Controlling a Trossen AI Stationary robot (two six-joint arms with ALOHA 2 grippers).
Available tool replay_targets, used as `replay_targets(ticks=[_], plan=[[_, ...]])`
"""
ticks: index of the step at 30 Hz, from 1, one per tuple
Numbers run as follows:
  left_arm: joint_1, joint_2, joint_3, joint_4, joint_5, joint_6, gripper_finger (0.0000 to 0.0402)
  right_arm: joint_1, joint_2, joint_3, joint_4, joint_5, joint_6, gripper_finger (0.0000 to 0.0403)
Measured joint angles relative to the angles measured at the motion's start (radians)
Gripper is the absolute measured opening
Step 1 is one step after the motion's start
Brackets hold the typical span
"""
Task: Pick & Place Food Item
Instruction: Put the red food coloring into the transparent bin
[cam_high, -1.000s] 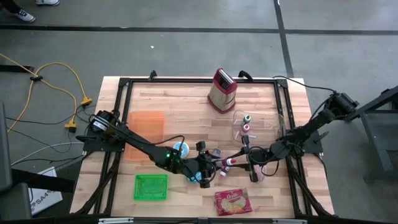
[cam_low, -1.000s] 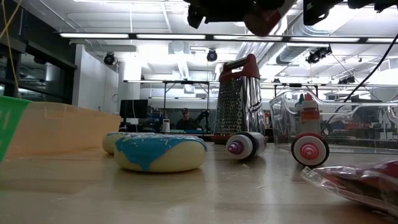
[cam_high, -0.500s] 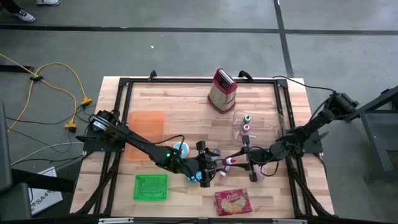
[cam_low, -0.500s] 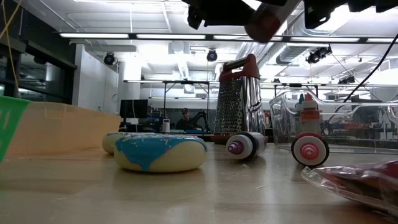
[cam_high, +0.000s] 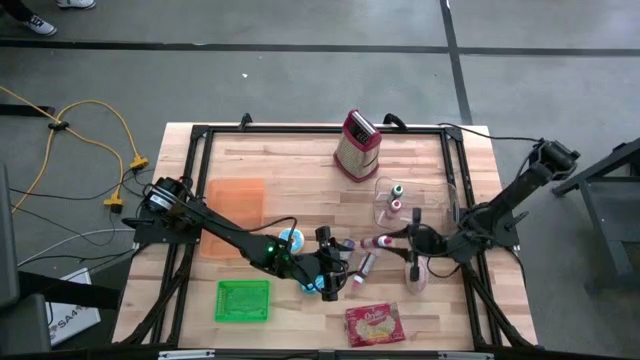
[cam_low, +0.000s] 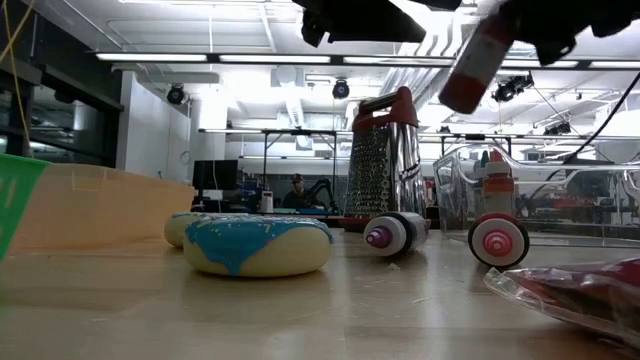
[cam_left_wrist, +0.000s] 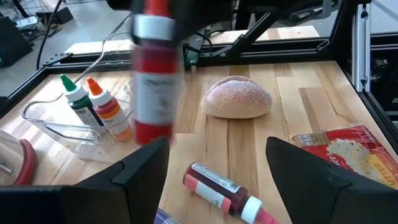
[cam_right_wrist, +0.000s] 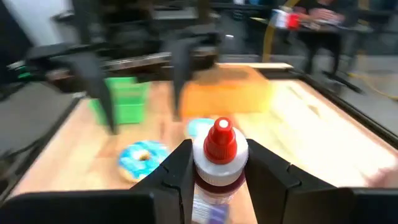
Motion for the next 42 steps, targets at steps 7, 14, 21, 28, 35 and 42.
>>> replay_targets(ticks=[7,14,21,28,35,42], plan=[[0.000,0.000,0.000,0.000,0.000,0.000,0.0262,0.004,-0.116,0.000,-0.212,0.161,0.129,0.0102],[0.000,0.000,0.000,-0.001,0.000,0.001,0.0262,0.002,-0.201,0.000,-0.307,0.284,0.147,0.0102],[0.000,0.000,0.000,-0.002,0.000,0.001,0.0262,0.002,-0.247,0.000,-0.518,0.278,0.354,0.0102],[0.000,0.000,0.000,-0.001,0.000,0.001,0.0262,0.002,-0.247,0.000,-0.706,0.249,0.560,0.0104],[0.000,0.000,0.000,-0.001,0.000,0.001,0.0262,0.001,-0.247,0.000,-0.912,0.205,0.782,0.0102],[0.000,0.000,0.000,-0.001,0.001,0.001,0.0262,-0.038,-0.219,0.000,-0.973,0.122,0.872,0.0102]])
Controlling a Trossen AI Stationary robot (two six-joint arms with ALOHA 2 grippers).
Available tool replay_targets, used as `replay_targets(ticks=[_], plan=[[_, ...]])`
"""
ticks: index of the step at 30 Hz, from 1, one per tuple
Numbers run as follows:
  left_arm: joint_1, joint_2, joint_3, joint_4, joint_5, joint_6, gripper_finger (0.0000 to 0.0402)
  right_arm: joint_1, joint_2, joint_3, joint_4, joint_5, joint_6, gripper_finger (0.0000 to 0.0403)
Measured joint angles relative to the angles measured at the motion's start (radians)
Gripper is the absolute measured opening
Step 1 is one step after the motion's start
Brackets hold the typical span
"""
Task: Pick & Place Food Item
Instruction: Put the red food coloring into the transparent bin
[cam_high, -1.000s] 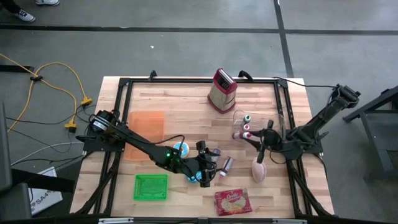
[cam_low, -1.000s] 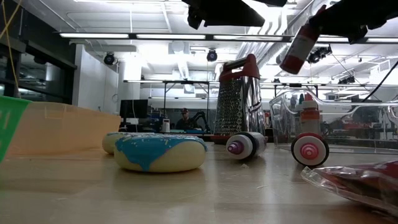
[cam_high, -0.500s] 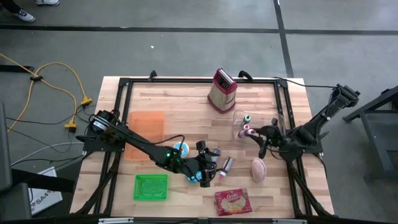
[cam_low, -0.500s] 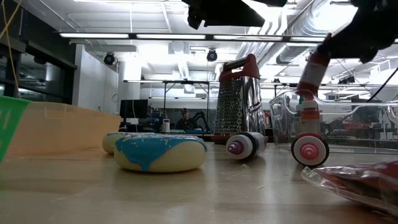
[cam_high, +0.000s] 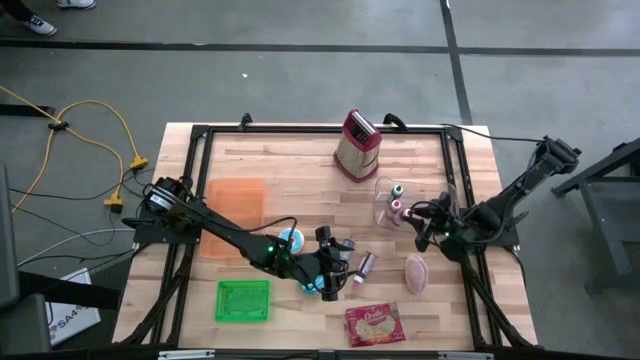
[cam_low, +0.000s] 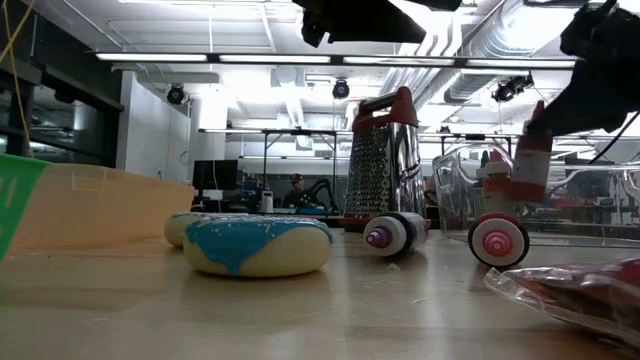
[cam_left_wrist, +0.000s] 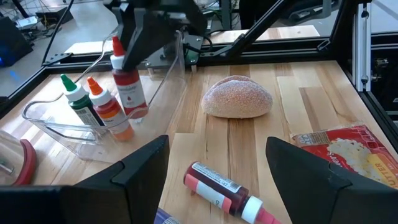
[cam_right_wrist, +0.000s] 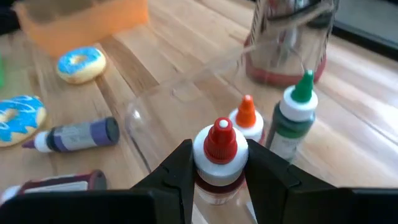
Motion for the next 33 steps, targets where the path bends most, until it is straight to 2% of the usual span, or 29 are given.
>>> replay_targets(ticks=[7,14,21,33], plan=[[0.000,0.000,0.000,0.000,0.000,0.000,0.0262,-0.103,0.092,0.000,0.025,-0.087,-0.003,0.0102],[0.000,0.000,0.000,0.000,0.000,0.000,0.0262,-0.169,0.145,0.000,0.122,-0.136,-0.075,0.0110],[0.000,0.000,0.000,0.000,0.000,0.000,0.0262,-0.203,0.155,0.000,0.125,-0.185,-0.082,0.0143],[0.000,0.000,0.000,0.000,0.000,0.000,0.0262,-0.203,0.143,0.000,0.129,-0.184,-0.112,0.0141]])
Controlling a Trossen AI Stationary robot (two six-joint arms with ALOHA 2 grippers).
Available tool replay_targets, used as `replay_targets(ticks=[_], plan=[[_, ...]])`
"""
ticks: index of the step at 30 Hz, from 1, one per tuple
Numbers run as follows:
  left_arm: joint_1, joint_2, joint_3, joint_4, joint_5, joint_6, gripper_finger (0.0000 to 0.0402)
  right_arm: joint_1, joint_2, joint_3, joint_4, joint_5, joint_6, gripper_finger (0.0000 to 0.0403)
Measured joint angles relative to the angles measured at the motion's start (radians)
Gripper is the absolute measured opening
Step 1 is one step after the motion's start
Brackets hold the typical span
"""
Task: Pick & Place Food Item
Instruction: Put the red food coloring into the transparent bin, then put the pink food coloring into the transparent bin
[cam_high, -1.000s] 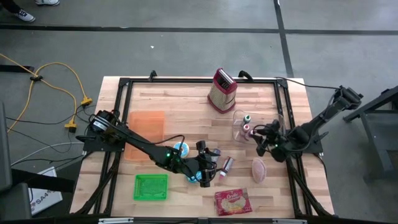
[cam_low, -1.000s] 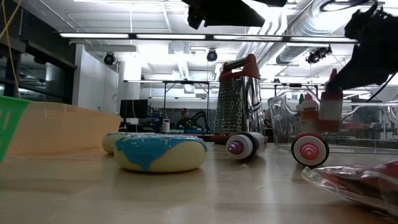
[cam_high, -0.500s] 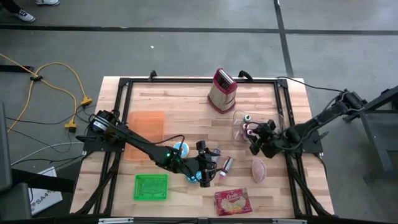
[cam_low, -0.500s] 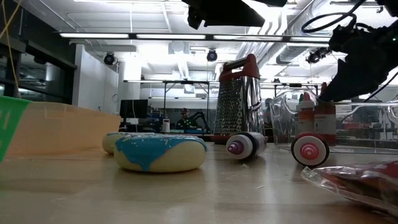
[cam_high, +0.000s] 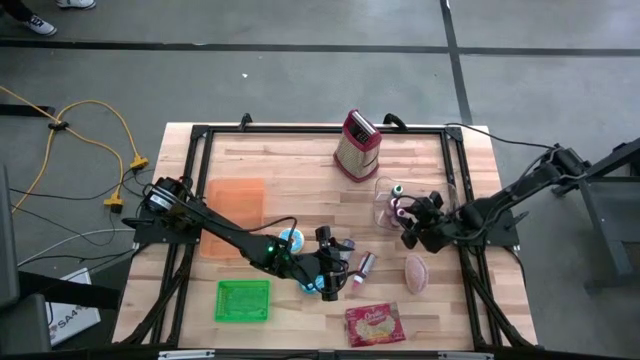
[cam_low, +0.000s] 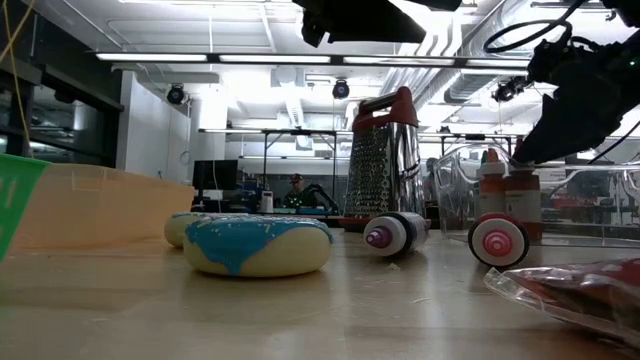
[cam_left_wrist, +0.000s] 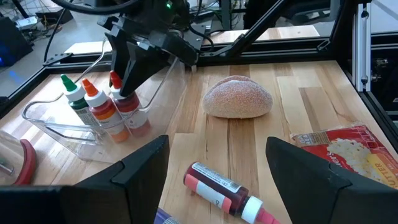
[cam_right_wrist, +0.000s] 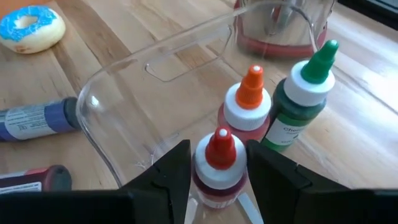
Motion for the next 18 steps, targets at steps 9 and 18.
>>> replay_targets(ticks=[9,18], plan=[[0.000,0.000,0.000,0.000,0.000,0.000,0.0262,0.000,-0.114,0.000,0.004,0.033,-0.070,0.0143],[0.000,0.000,0.000,0.000,0.000,-0.002,0.0262,0.000,-0.207,0.000,0.013,0.042,-0.128,0.0143]])
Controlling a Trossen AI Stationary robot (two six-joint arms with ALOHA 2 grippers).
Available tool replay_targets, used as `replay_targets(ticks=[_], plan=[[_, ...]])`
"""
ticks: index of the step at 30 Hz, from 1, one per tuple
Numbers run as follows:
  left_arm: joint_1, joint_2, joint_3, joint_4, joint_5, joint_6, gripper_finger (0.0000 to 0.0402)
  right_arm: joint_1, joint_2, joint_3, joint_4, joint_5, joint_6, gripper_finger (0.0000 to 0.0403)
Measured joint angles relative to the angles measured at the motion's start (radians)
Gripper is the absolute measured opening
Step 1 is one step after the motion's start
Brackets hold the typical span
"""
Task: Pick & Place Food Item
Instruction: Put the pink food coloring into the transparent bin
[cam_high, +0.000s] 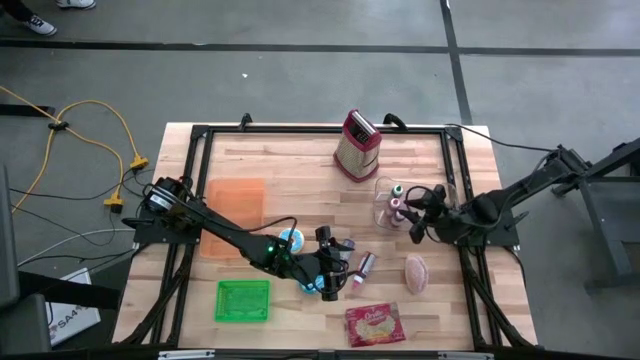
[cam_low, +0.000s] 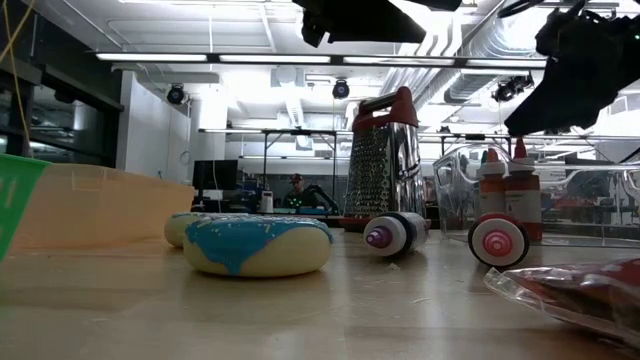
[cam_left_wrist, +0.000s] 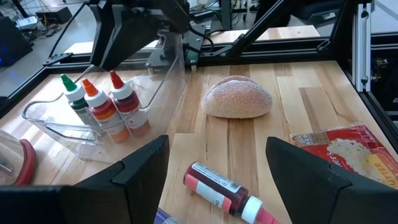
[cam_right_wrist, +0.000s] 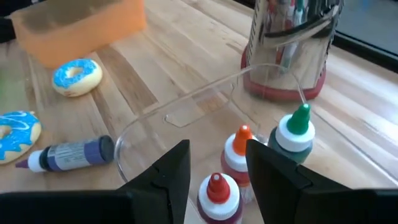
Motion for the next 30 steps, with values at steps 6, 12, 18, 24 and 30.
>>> replay_targets(ticks=[6,12,18,24,30], plan=[[-0.003,0.000,0.000,-0.016,0.021,0.004,0.0262,0.003,-0.009,0.000,0.126,-0.037,-0.145,0.0143],[-0.008,0.000,0.000,-0.056,0.070,0.015,0.0262,0.003,-0.005,0.000,0.382,-0.209,-0.356,0.0144],[-0.007,0.000,0.000,-0.070,0.069,-0.089,0.0262,0.003,0.053,0.001,0.520,-0.342,-0.399,0.0144],[-0.006,-0.001,0.000,-0.112,0.065,-0.294,0.0262,0.016,0.147,0.001,0.526,-0.365,-0.386,0.0144],[-0.006,-0.001,0.000,-0.115,0.059,-0.334,0.0262,0.048,0.251,0.001,0.561,-0.391,-0.428,0.0144]])
